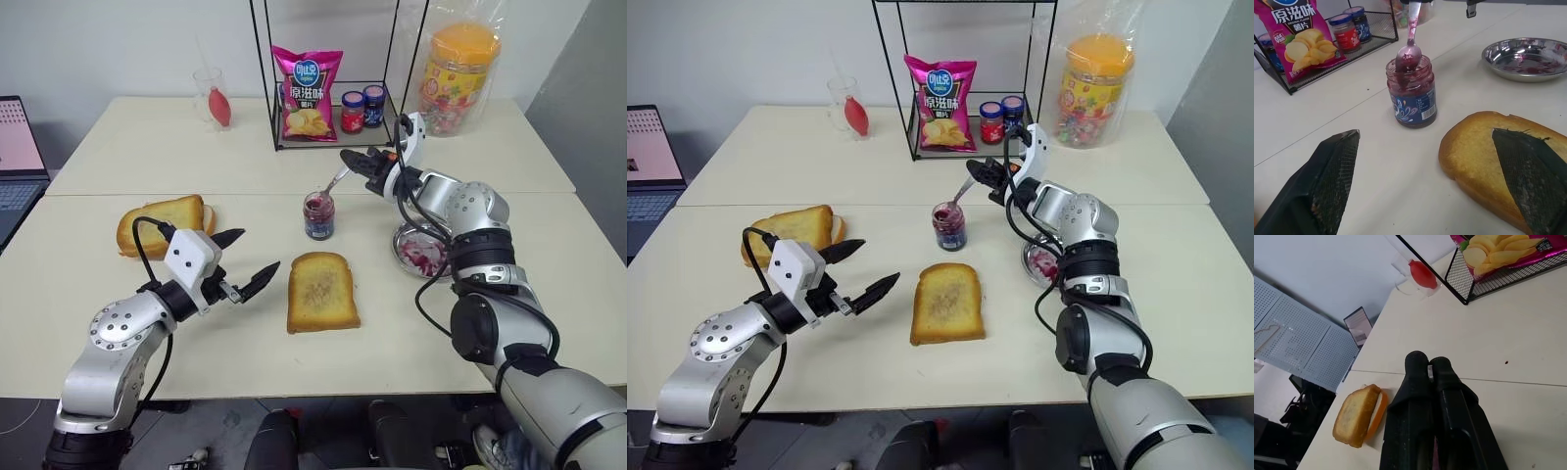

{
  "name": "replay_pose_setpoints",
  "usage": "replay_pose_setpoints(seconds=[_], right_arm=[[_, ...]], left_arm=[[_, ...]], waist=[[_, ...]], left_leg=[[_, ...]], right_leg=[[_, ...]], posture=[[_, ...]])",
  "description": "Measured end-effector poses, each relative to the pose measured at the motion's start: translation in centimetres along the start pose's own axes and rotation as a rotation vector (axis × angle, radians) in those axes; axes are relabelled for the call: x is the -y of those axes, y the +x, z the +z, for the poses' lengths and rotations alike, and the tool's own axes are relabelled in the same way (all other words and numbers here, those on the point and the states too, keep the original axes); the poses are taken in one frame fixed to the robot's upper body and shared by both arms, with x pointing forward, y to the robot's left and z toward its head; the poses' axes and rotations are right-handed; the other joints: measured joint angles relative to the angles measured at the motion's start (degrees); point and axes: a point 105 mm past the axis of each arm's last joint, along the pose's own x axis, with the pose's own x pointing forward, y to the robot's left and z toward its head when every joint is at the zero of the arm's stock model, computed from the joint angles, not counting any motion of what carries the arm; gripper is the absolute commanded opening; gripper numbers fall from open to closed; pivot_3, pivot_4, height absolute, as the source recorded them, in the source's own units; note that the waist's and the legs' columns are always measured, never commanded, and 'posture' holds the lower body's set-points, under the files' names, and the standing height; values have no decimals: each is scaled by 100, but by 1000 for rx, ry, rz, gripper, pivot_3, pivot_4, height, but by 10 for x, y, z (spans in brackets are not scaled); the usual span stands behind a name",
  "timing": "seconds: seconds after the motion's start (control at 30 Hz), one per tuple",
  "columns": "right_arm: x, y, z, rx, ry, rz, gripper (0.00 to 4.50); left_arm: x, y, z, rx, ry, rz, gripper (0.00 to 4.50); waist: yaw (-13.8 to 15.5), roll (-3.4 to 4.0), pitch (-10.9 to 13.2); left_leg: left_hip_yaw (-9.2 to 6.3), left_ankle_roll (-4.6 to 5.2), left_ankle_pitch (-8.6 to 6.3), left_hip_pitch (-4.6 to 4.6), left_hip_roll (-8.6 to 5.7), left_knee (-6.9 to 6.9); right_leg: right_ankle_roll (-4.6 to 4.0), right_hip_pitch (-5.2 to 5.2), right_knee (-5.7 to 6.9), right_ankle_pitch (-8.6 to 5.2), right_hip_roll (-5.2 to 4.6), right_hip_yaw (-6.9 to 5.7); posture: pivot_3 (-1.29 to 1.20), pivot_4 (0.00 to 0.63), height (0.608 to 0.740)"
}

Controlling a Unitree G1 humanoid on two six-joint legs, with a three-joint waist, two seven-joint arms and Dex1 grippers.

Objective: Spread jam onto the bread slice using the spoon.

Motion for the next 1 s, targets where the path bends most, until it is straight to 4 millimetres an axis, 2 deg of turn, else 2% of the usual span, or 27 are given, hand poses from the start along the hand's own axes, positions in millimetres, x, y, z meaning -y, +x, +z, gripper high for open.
replay_pose_setpoints(seconds=[0.57,1.0], right_arm=[[11,-3,-2,0,130,-39,43],[18,-7,5,45,219,-63,43]], left_arm=[[-2,1,2,6,4,6,4500],[-2,2,4,11,8,6,4500]], waist=[[0,0,0],[0,0,0]], left_leg=[[0,0,0,-1,0,0],[0,0,0,-1,0,0]], right_leg=[[0,0,0,0,0,0],[0,0,0,0,0,0]], posture=[[0,150,740],[0,150,740]])
